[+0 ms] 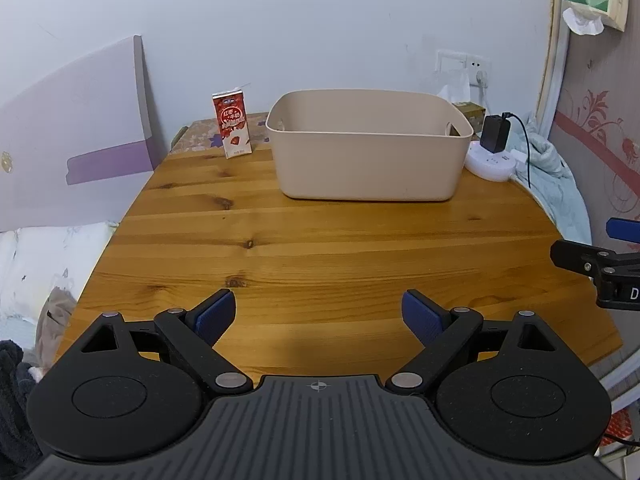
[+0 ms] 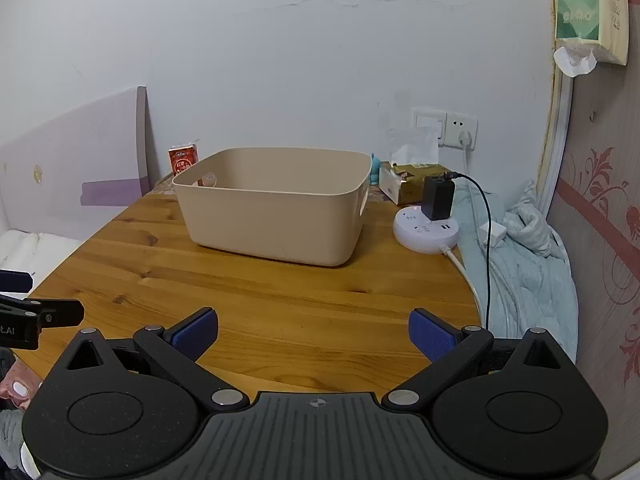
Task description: Organize objects
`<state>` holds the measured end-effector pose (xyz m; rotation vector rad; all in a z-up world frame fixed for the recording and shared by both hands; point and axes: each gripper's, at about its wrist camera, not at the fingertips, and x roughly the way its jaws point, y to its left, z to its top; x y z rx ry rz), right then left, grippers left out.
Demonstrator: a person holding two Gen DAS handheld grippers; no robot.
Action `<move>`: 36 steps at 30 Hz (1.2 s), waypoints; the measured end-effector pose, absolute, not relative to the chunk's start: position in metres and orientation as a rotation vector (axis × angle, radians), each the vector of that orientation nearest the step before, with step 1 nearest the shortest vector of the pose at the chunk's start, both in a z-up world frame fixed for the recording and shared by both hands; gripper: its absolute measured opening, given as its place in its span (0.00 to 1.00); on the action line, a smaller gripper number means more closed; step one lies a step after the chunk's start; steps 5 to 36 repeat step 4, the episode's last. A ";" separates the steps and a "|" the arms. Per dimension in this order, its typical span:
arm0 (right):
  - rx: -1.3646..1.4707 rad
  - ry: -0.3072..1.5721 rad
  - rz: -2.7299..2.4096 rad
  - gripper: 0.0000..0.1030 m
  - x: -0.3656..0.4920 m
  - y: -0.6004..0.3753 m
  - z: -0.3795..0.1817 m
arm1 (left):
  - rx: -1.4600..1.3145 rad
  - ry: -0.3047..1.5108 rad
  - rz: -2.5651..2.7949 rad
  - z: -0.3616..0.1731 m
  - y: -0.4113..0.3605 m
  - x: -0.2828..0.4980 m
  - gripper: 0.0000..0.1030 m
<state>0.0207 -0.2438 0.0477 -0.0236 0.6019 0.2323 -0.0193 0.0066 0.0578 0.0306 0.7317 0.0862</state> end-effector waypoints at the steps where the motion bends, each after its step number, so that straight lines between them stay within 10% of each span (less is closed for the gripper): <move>1: -0.023 0.606 0.234 1.00 0.023 -0.244 0.047 | 0.028 0.730 0.088 0.057 0.006 -0.019 0.90; 36: -0.028 0.618 0.239 1.00 0.028 -0.244 0.043 | 0.012 0.734 0.089 0.055 0.006 -0.018 0.90</move>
